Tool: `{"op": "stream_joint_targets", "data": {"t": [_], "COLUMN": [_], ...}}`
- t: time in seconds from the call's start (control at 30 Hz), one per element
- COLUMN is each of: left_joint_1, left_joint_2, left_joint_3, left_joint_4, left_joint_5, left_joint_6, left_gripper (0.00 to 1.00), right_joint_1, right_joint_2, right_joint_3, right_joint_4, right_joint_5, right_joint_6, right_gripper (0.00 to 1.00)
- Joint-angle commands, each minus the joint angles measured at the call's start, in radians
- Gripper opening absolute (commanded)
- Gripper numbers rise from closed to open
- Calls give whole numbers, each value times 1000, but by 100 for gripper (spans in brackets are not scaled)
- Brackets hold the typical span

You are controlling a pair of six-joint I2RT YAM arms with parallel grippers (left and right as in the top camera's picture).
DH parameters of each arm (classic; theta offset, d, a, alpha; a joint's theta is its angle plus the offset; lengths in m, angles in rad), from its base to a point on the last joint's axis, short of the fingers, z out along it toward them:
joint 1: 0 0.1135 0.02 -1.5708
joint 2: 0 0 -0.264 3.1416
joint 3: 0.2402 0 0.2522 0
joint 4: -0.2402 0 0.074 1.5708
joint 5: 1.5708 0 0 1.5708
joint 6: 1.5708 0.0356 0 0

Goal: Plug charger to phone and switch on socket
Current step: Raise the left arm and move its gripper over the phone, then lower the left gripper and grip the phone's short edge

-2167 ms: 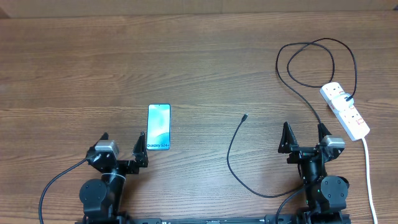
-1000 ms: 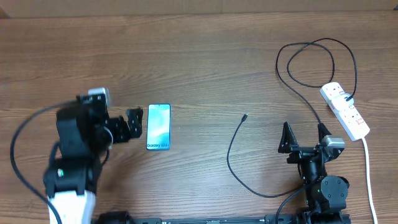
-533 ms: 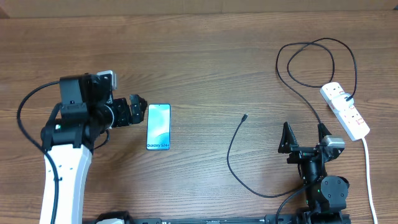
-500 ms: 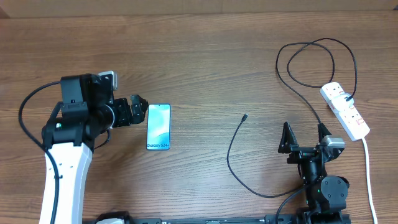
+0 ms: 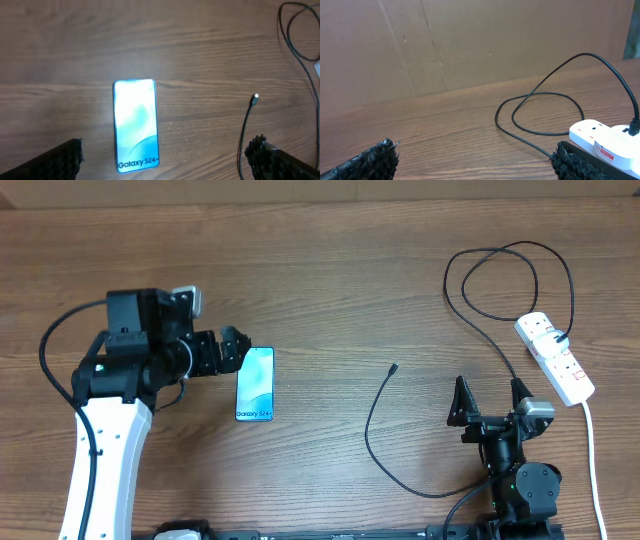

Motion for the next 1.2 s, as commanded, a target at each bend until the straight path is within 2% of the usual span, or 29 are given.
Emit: {"op": "stream_joint_targets", "data": {"t": [0.0,0.1,0.37,0.47,0.6,0.77,1.17], "left_joint_1": [-55,-87,-128,-150,-170,-170,-198], "left_joint_2": [18,43,192,250,318,425,624], "left_joint_3": [115,187,362,411,420,418,408], "left_joint_4": [-37,-76,-193,-230,-238,-315,-344], "left_joint_5": [-127,-186,-195,-271,-304,-303,-262], "left_joint_6": [3,-15,-15,-41,-44,-145,-172], "left_gripper": [100,100,100,100,100,100,100], "right_joint_1": [3,3,3,3,3,3,3], "right_joint_2": [-8,-8,-8,-8,-8,-8,-8], "right_joint_3": [-10,-10,-10,-10,-10,-10,-10], "right_joint_4": [6,6,6,6,6,6,6], "right_joint_5": [0,0,0,0,0,0,0], "right_joint_6": [-5,-5,-5,-5,-5,-5,-5], "right_gripper": [100,100,100,100,100,100,100]}}
